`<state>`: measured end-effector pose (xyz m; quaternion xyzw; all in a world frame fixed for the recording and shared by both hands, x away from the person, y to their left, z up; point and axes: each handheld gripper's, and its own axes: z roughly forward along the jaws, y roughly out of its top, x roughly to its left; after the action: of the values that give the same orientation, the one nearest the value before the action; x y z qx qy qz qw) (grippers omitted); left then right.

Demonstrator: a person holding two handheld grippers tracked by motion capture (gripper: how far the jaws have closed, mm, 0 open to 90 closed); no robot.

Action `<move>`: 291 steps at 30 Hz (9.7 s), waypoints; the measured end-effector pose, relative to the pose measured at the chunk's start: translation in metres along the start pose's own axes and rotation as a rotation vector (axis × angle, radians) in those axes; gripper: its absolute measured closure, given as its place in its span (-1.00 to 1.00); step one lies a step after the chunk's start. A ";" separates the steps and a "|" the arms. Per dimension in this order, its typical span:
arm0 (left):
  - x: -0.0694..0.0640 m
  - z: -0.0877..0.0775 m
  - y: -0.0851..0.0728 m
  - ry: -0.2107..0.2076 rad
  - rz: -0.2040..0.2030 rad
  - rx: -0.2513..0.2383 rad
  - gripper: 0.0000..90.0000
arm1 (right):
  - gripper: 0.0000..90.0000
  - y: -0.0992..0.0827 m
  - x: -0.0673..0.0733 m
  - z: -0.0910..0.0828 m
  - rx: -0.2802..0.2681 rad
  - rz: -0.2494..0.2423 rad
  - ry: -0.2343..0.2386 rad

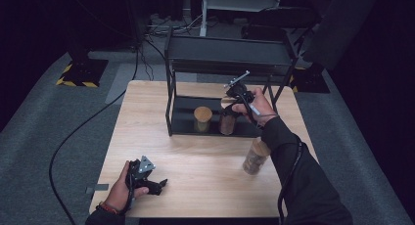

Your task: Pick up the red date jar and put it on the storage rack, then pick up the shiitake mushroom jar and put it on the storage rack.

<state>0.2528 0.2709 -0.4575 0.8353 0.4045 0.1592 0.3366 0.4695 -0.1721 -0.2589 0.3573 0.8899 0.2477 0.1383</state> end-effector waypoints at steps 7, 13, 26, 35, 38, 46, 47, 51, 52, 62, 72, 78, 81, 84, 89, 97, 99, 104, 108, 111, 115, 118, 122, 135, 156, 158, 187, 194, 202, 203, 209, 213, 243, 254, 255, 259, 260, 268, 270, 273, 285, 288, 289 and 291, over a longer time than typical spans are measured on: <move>0.000 0.000 0.000 0.000 0.000 0.000 -1.00 | -0.49 0.001 -0.008 0.003 -0.006 0.014 0.000; 0.000 0.000 0.000 0.000 0.000 0.000 -0.99 | -0.49 0.002 -0.015 0.010 -0.009 0.033 -0.002; 0.000 0.000 0.000 0.000 0.000 0.000 -1.00 | -0.49 0.002 -0.029 0.019 -0.008 0.078 0.005; 0.000 0.000 0.000 0.000 0.000 0.000 -0.99 | -0.50 0.001 -0.031 0.028 -0.003 0.074 0.000; 0.000 0.000 0.000 0.000 0.000 0.000 -1.00 | -0.49 0.002 -0.030 0.029 0.002 0.073 0.001; 0.000 0.000 0.000 0.000 -0.001 -0.001 -1.00 | -0.50 0.001 -0.032 0.033 0.004 0.078 0.015; 0.000 0.000 0.000 0.000 0.000 0.000 -0.99 | -0.50 0.001 -0.032 0.033 0.006 0.078 0.017; 0.000 0.000 0.000 0.000 0.000 0.000 -0.99 | -0.50 0.001 -0.033 0.034 0.009 0.073 0.024; 0.000 0.000 0.000 0.000 0.000 0.000 -0.99 | -0.50 0.002 -0.032 0.035 0.010 0.074 0.024; 0.000 0.000 0.000 0.000 0.000 0.000 -1.00 | -0.50 -0.001 -0.033 0.036 -0.001 0.072 0.032; 0.000 0.000 0.000 0.000 0.000 0.000 -1.00 | -0.53 0.000 -0.031 0.036 0.008 0.082 0.017; 0.000 0.000 0.000 0.000 -0.001 -0.001 -0.99 | -0.66 0.000 -0.029 0.037 0.006 0.082 0.000; 0.000 0.000 0.000 0.000 0.000 0.000 -0.99 | -0.72 -0.002 -0.028 0.037 -0.002 0.079 -0.004; 0.000 0.000 0.000 0.000 0.000 0.000 -0.99 | -0.84 -0.002 -0.025 0.037 -0.002 0.073 -0.027; 0.000 0.000 0.000 0.000 0.000 0.000 -0.99 | -0.90 -0.002 -0.022 0.037 -0.005 0.077 -0.042; 0.000 0.000 0.000 0.000 0.000 0.000 -1.00 | -0.90 -0.004 -0.019 0.037 -0.007 0.056 -0.038; 0.000 0.000 0.000 0.000 0.000 0.000 -0.99 | -0.90 -0.005 -0.018 0.034 -0.011 0.053 -0.045; 0.000 0.000 0.000 0.000 -0.001 -0.001 -1.00 | -0.90 -0.007 -0.014 0.030 -0.014 0.037 -0.058; 0.000 0.000 0.000 0.000 0.000 0.000 -0.99 | -0.90 -0.009 -0.010 0.027 -0.015 0.029 -0.065; 0.000 0.000 0.000 0.000 0.000 0.000 -0.99 | -0.90 -0.011 -0.008 0.023 -0.016 0.007 -0.075; 0.000 0.000 0.000 0.000 0.000 0.000 -1.00 | -0.91 -0.015 -0.001 0.018 -0.028 0.002 -0.120; 0.000 0.000 0.000 0.000 0.000 0.000 -1.00 | -0.91 -0.018 -0.001 0.014 -0.038 -0.012 -0.118; 0.000 0.000 0.000 0.000 0.000 0.000 -1.00 | -0.91 -0.024 0.002 0.008 -0.053 -0.036 -0.124; 0.000 0.000 0.000 0.000 0.000 0.000 -1.00 | -0.91 -0.055 0.019 -0.015 -0.110 -0.083 -0.183; 0.000 0.000 0.000 0.000 0.000 0.000 -1.00 | -0.92 -0.123 0.027 -0.067 -0.224 -0.112 -0.173; 0.000 0.000 0.000 0.000 0.000 0.000 -1.00 | -0.92 -0.130 0.027 -0.070 -0.227 -0.113 -0.171; 0.000 0.000 0.000 0.000 -0.001 -0.001 -1.00 | -0.93 -0.230 0.045 -0.096 -0.284 -0.148 -0.155; 0.000 0.000 0.000 0.000 0.000 0.000 -1.00 | -0.93 -0.251 0.045 -0.092 -0.284 -0.140 -0.159; 0.000 0.000 0.000 0.000 0.000 0.000 -1.00 | -0.93 -0.277 0.039 -0.083 -0.313 -0.138 -0.150; 0.000 0.000 0.000 0.000 0.000 0.000 -1.00 | -0.93 -0.280 0.039 -0.082 -0.314 -0.145 -0.158; 0.000 0.000 0.000 0.000 -0.001 -0.001 -1.00 | -0.93 -0.296 0.036 -0.072 -0.309 -0.136 -0.178; 0.000 0.000 0.000 0.000 0.000 0.000 -1.00 | -0.93 -0.304 0.036 -0.064 -0.299 -0.142 -0.191; 0.000 0.000 0.000 0.000 0.000 0.000 -1.00 | -0.93 -0.359 0.011 -0.001 -0.243 0.072 -0.221; 0.000 0.000 0.000 0.000 0.000 0.000 -1.00 | -0.95 -0.371 -0.001 0.003 -0.248 0.146 -0.163; 0.000 0.000 0.000 0.000 0.000 0.000 -1.00 | -0.96 -0.371 -0.003 0.002 -0.244 0.161 -0.154; 0.000 0.000 0.000 0.000 0.000 0.000 -1.00 | -0.99 -0.370 -0.009 0.001 -0.230 0.196 -0.136; 0.000 0.000 0.000 0.000 -0.001 -0.001 -1.00 | -0.99 -0.371 -0.011 0.001 -0.227 0.200 -0.131; 0.000 0.000 0.000 0.000 0.000 0.000 -1.00 | -0.99 -0.375 -0.017 -0.002 -0.222 0.231 -0.120; 0.000 0.000 0.000 -0.002 0.001 -0.001 -1.00 | -0.99 -0.375 -0.017 -0.002 -0.222 0.232 -0.121; 0.001 0.000 0.000 -0.004 0.002 -0.001 -1.00 | -0.99 -0.375 -0.017 -0.002 -0.222 0.233 -0.120; 0.001 0.000 0.000 -0.005 0.005 -0.001 -1.00 | -1.00 -0.375 -0.018 -0.002 -0.222 0.233 -0.117; 0.001 0.000 0.000 -0.005 0.005 -0.001 -1.00 | -1.00 -0.375 -0.018 -0.002 -0.221 0.233 -0.117; 0.001 0.000 0.000 -0.005 0.005 -0.001 -1.00 | -1.00 -0.375 -0.018 -0.002 -0.221 0.233 -0.117; 0.001 0.000 0.000 -0.005 0.005 -0.001 -1.00 | -1.00 -0.375 -0.018 -0.002 -0.221 0.233 -0.117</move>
<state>0.2540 0.2717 -0.4576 0.8365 0.4016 0.1580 0.3376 0.2684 -0.4188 -0.4585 0.4544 0.8001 0.3374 0.1986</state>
